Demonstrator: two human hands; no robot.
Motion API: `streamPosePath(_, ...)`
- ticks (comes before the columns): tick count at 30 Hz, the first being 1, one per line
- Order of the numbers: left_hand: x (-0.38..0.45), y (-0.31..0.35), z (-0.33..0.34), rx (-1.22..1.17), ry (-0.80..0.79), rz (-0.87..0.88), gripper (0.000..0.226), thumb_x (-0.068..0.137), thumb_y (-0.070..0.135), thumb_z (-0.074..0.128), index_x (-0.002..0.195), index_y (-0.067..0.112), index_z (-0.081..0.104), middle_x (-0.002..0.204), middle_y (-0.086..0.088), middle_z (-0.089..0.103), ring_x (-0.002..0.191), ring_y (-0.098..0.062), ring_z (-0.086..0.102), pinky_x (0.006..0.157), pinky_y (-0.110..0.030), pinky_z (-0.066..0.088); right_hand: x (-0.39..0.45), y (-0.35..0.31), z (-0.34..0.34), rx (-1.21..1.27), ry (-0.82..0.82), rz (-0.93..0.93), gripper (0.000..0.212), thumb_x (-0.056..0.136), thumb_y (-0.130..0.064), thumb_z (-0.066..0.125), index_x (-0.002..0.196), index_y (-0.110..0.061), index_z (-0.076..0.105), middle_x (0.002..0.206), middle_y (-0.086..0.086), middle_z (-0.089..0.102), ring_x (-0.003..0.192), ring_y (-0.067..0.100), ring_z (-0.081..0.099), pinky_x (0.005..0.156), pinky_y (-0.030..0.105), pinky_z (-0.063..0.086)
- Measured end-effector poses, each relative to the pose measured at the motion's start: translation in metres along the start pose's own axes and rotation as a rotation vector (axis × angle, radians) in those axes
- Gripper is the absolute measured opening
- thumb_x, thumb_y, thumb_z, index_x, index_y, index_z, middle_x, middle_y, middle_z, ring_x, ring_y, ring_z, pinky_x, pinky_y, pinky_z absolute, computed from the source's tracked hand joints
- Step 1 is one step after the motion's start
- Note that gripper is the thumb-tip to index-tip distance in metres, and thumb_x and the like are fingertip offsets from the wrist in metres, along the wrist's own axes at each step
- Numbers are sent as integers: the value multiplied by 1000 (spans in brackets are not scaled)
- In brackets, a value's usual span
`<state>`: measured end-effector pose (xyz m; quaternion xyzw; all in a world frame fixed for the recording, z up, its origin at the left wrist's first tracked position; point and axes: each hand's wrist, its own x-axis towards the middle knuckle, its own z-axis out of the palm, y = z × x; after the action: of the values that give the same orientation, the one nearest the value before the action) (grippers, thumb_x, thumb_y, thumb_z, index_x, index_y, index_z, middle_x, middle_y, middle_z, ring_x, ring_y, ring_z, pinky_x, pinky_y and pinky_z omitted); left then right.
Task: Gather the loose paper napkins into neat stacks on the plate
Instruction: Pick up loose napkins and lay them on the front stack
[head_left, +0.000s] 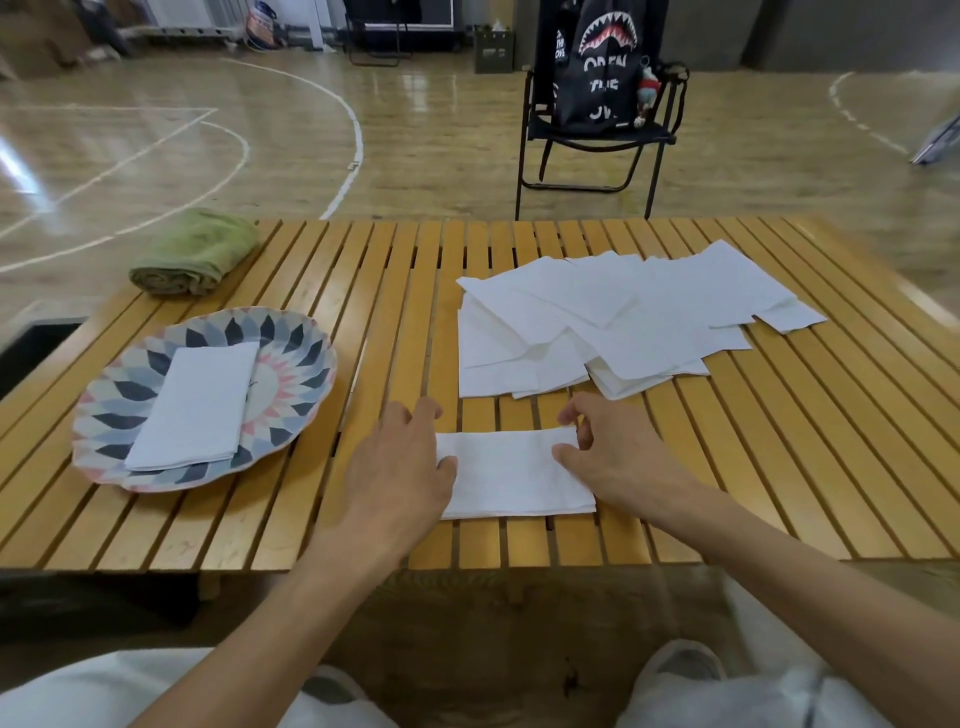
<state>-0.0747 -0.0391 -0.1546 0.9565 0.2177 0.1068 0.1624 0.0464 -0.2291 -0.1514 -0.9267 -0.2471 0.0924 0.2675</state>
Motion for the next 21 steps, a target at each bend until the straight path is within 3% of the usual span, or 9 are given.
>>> streamPosePath(2,0,1,0,40,57,121,43,91,33,64,130,32,46,126,7,46,114,-12,49,95,-28,40,-1,-1,0,-9,13,-10,26,93,-32,68,116,-29,57,78,-10,57,68,6,57,57,17,38)
streamPosePath(5,0,1,2,30,-15,281,34,94,33,61,127,36,53,134,15,46,125,-8,41,107,-31,31,1,-1,-5,-18,53,-21,20,94,-34,67,112,-31,60,82,-14,57,72,3,56,59,16,38)
streamPosePath(8,-1,1,9,28,-118,278,36,97,35,56,132,39,51,138,18,47,129,-5,38,111,-31,28,8,1,-19,31,103,10,5,94,-31,65,100,-32,64,92,-18,59,80,-2,56,60,13,38)
streamPosePath(11,0,1,13,20,-144,256,37,97,36,54,134,40,49,138,21,46,128,-3,38,111,-29,28,27,8,-44,121,144,67,7,96,-24,63,96,-26,69,95,-14,65,85,0,60,63,13,41)
streamPosePath(16,1,1,13,33,-177,265,37,98,39,51,134,43,45,138,24,42,127,0,35,110,-26,27,91,26,-79,63,272,172,16,95,-12,56,97,-8,72,93,5,71,87,22,67,78,37,57)
streamPosePath(18,2,2,12,32,-194,267,37,98,40,50,134,44,43,138,27,39,128,1,33,110,-25,26,118,35,-84,95,300,228,16,93,-10,55,84,-1,64,82,9,67,76,25,63,69,36,54)
streamPosePath(21,5,2,12,13,-221,278,36,99,40,48,134,46,41,139,29,36,129,2,30,110,-24,24,151,44,-85,167,303,324,23,91,-15,59,74,-8,46,69,7,48,63,22,47,58,29,36)
